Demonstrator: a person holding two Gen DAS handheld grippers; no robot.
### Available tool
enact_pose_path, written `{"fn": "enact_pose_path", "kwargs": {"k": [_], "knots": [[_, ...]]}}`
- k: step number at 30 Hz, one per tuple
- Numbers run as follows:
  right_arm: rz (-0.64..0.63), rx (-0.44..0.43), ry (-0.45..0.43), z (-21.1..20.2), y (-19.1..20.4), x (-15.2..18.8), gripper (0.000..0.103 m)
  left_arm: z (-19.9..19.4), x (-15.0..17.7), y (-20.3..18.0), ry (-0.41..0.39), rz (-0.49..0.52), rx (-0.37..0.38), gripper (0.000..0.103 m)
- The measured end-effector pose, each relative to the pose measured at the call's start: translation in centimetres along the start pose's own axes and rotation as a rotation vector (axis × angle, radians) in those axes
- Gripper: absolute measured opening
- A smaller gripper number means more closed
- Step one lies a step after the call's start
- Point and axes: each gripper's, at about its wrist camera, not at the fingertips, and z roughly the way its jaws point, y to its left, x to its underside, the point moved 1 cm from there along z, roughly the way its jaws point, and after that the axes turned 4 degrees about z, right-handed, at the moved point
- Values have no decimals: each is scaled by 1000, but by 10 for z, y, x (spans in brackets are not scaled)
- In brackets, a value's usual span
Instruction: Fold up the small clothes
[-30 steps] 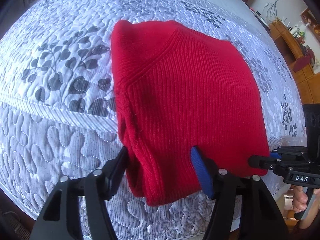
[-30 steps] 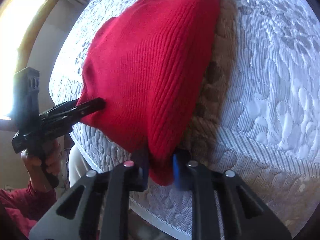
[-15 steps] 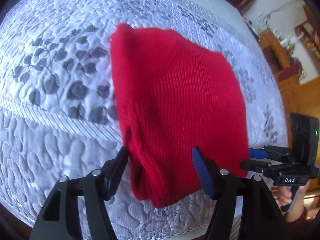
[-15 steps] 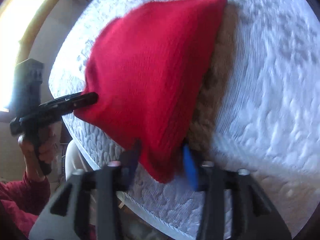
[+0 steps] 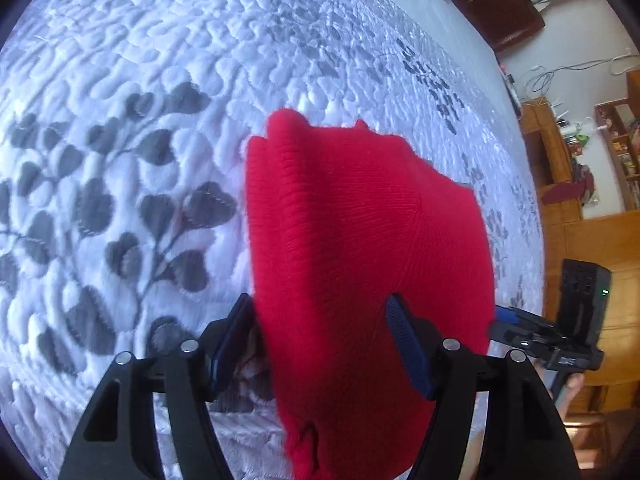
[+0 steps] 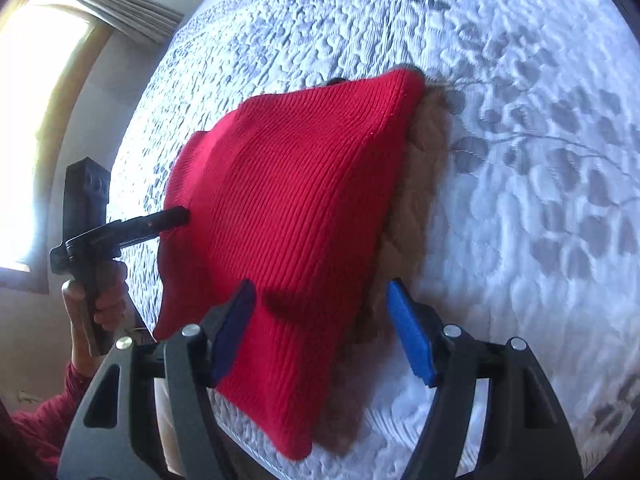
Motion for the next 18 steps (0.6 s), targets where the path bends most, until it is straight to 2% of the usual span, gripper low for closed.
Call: {"fn": "enact_pose_path", "kwargs": {"k": [2, 3, 4, 6, 9, 10, 13, 15, 18], "knots": [[18, -28, 13, 11, -2, -6, 66, 5, -3, -2, 8, 5, 17, 68], [30, -49, 18, 15, -3, -8, 65, 6, -5, -5, 12, 14, 36, 65], [45, -70, 23, 20, -6, -12, 65, 8, -5, -5, 17, 11, 61, 58], [77, -106, 27, 29, -11, -17, 65, 14, -7, 0, 26, -16, 119, 54], [99, -133, 17, 32, -13, -22, 56, 23, -10, 9, 15, -42, 168, 48], [102, -140, 13, 31, -13, -21, 48, 23, -10, 10, 8, -56, 186, 42], [107, -164, -10, 16, -15, -15, 38, 20, -4, 4, -15, -70, 217, 35], [109, -179, -27, 4, -14, -10, 36, 17, -1, -7, -23, -59, 211, 34], [93, -162, -47, -25, -17, 2, 36, 12, 4, -38, -14, -23, 252, 33]]}}
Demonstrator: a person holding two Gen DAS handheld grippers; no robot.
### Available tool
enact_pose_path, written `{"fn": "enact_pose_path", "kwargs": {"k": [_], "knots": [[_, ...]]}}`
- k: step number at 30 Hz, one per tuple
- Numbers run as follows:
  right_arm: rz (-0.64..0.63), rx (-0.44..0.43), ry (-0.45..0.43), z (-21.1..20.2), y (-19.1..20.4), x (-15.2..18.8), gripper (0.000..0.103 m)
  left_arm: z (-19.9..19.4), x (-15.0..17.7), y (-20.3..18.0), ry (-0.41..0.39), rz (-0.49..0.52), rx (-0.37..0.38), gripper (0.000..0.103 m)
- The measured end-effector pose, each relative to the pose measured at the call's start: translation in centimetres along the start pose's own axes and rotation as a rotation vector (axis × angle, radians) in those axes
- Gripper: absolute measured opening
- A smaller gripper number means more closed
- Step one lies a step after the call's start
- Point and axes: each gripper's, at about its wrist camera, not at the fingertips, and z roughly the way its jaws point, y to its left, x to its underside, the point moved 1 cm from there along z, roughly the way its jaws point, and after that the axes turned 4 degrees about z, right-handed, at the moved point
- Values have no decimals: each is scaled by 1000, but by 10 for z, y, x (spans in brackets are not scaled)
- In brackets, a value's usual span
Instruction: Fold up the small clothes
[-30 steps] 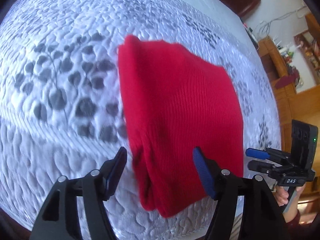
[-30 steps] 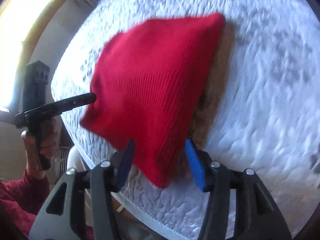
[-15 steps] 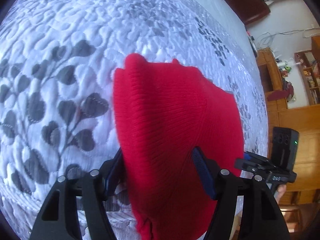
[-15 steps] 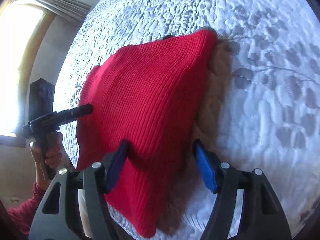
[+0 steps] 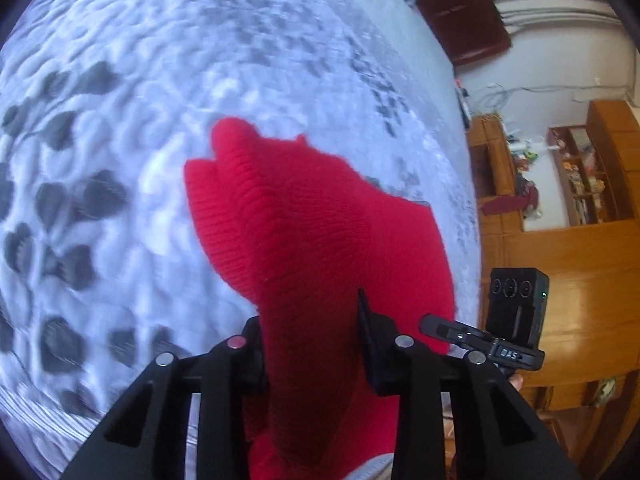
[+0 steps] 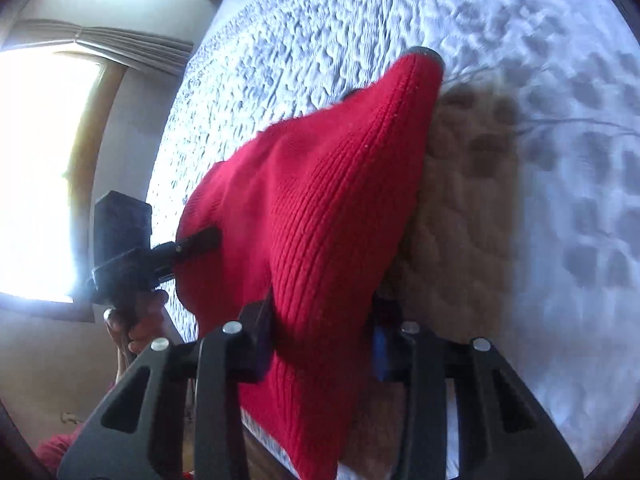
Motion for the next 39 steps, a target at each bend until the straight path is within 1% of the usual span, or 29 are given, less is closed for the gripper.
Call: {"fn": "enact_pose_path", "kwargs": {"k": [4, 5, 7, 8, 10, 12, 14, 15, 16, 17, 18, 19, 20, 21, 22, 23, 25, 26, 27, 29, 31, 33, 34, 35, 36, 37, 38, 39], "knots": [[-3, 20, -34, -53, -16, 11, 36, 25, 5, -57, 38, 85, 10, 33], [-6, 35, -53, -74, -24, 12, 36, 31, 6, -70, 42, 97, 24, 33], [-11, 61, -77, -100, -35, 11, 36, 49, 4, -100, 43, 131, 55, 33], [-8, 76, -93, -116, -44, 8, 36, 59, 1, -114, 43, 150, 63, 33], [3, 90, -111, -136, -61, 0, 36, 79, -5, -135, 43, 165, 73, 33], [23, 112, -124, -150, -87, -15, 36, 102, -11, -151, 35, 176, 60, 34], [61, 125, -130, -152, -114, -29, 36, 128, -16, -155, 36, 181, 24, 34], [81, 134, -124, -147, -127, -36, 37, 144, -19, -152, 49, 166, -3, 34], [107, 147, -112, -141, -139, -41, 41, 157, -21, -147, 68, 149, -25, 35], [157, 173, -94, -131, -155, -44, 43, 172, -21, -138, 86, 126, -70, 36], [182, 158, -82, -128, -165, -42, 48, 177, -19, -133, 93, 112, -90, 39], [196, 130, -86, -126, -169, -40, 49, 178, -16, -127, 92, 101, -81, 41], [195, 117, -108, -129, -169, -36, 50, 175, -14, -124, 86, 93, -69, 43], [184, 117, -125, -133, -167, -31, 57, 171, -11, -124, 89, 94, -67, 46], [171, 120, -139, -137, -164, -25, 66, 168, -8, -125, 93, 101, -74, 47], [159, 131, -151, -142, -162, -16, 69, 163, -5, -126, 94, 112, -86, 49], [139, 125, -148, -147, -155, 5, 69, 150, 8, -130, 94, 138, -115, 57], [132, 122, -145, -149, -153, 14, 69, 145, 17, -132, 99, 149, -114, 60], [125, 119, -140, -150, -152, 24, 69, 141, 23, -132, 106, 152, -110, 67], [120, 114, -127, -148, -148, 44, 69, 139, 41, -135, 132, 168, -113, 68], [115, 105, -109, -145, -147, 69, 69, 140, 54, -137, 147, 179, -133, 68], [115, 102, -89, -140, -147, 85, 69, 142, 69, -137, 163, 186, -142, 68], [118, 101, -82, -137, -147, 90, 66, 144, 76, -137, 165, 188, -146, 68], [124, 96, -67, -131, -147, 97, 60, 145, 83, -138, 159, 199, -160, 67], [135, 98, -49, -126, -148, 102, 43, 145, 86, -141, 153, 215, -177, 63], [146, 113, -46, -122, -149, 105, 25, 145, 89, -144, 152, 226, -199, 47], [152, 109, -48, -121, -148, 107, 19, 145, 92, -145, 164, 229, -213, 39], [166, 89, -54, -124, -148, 108, 17, 143, 94, -146, 168, 216, -210, 30]]}}
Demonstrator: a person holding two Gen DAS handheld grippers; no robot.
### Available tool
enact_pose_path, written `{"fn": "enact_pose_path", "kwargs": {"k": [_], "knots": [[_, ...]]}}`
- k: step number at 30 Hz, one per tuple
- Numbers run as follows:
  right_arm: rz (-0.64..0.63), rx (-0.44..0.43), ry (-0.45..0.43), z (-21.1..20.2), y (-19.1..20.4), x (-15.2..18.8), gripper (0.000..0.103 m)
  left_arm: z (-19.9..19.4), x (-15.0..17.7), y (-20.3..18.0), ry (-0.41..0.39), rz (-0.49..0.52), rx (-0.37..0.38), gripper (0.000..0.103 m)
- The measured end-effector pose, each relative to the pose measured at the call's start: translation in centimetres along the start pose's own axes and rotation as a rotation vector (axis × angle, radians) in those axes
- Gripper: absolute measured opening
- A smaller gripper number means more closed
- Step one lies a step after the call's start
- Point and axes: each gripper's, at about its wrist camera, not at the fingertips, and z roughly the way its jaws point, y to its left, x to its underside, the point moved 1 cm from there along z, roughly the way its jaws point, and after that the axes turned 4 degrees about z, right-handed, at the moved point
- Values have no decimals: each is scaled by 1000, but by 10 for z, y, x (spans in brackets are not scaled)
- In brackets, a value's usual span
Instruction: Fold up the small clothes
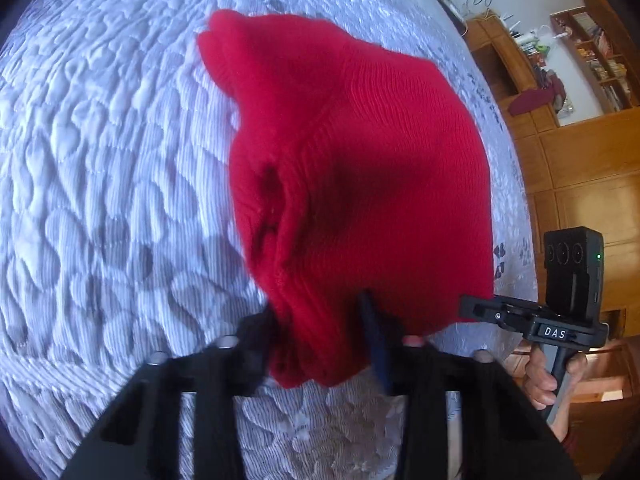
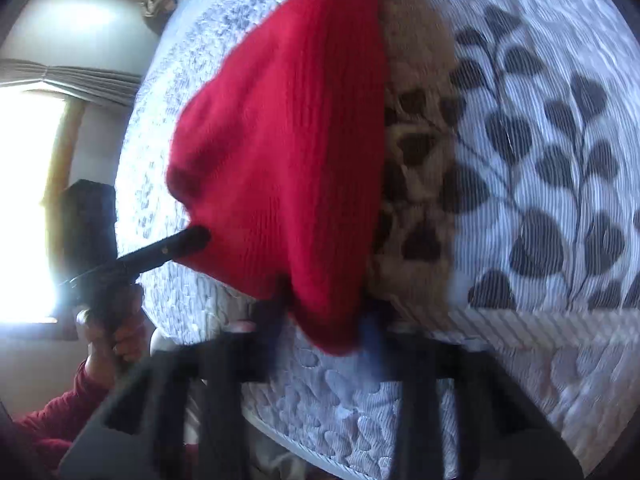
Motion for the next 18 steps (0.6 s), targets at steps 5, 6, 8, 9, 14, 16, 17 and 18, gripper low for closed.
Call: {"fn": "enact_pose_path", "kwargs": {"k": [5, 6, 8, 9, 14, 16, 17, 18], "knots": [[20, -29, -66, -36, 1, 7, 16, -12, 10, -5, 0, -36, 16, 24], [23, -17, -62, -35, 1, 7, 16, -9, 14, -5, 10, -23, -5, 23], [40, 21, -29, -20, -7, 9, 16, 1, 17, -4, 17, -15, -26, 24], [44, 53, -16, -11, -11, 10, 16, 4, 19, 1, 13, -19, -19, 24], [23, 97, -55, 0, -15, 17, 17, -5, 29, 15, 2, -7, -3, 25], [9, 122, -80, -4, -10, 22, 19, -7, 29, 10, -6, 11, -28, 28], [3, 129, -90, -7, -8, 28, 22, -10, 30, 8, -11, 13, -41, 28], [3, 134, -106, -9, -4, 29, 29, -9, 26, 2, -17, 9, -54, 34]]}}
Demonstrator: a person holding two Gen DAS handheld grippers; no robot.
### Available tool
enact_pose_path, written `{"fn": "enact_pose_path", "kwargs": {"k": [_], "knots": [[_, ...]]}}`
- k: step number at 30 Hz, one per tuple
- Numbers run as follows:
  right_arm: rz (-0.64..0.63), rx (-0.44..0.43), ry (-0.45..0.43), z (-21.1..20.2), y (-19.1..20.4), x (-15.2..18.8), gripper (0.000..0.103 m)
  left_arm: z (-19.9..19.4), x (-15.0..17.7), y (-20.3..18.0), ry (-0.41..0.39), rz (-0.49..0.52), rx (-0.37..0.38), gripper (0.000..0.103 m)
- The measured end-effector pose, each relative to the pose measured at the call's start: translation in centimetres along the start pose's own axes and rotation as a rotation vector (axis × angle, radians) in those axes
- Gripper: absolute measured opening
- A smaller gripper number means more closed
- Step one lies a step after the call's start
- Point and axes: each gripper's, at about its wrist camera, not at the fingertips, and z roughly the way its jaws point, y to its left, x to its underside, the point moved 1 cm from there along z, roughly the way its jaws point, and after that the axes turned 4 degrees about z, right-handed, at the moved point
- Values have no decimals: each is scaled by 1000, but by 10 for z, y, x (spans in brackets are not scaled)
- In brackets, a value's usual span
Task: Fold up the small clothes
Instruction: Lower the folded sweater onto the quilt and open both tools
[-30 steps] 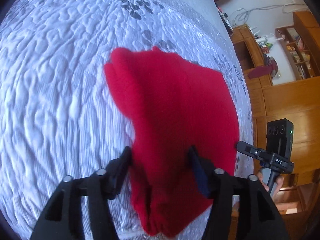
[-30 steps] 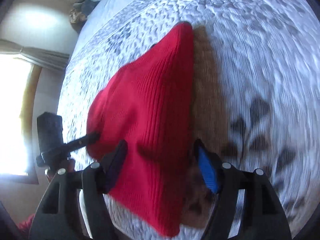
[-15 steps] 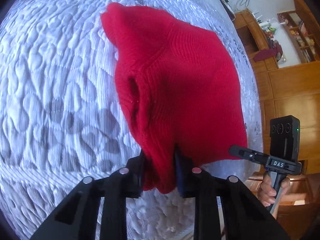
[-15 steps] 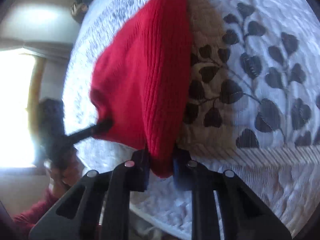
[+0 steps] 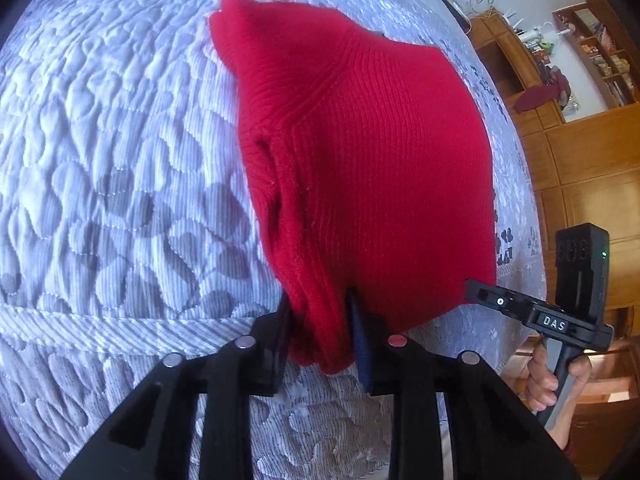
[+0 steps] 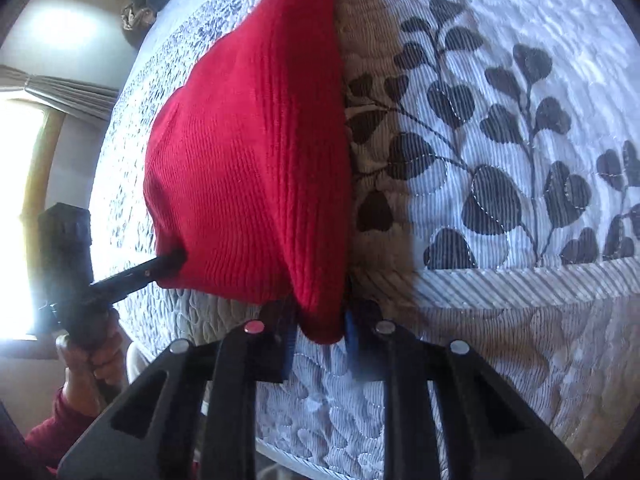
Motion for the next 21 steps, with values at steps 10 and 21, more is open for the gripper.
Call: {"fn": "enact_pose_path", "kwargs": {"k": [10, 21], "knots": [[-72, 240, -171, -32, 42, 45, 83, -37, 37, -29, -99, 13, -267, 75], [-110, 325, -182, -41, 73, 83, 89, -81, 70, -47, -175, 46, -359, 76]]}}
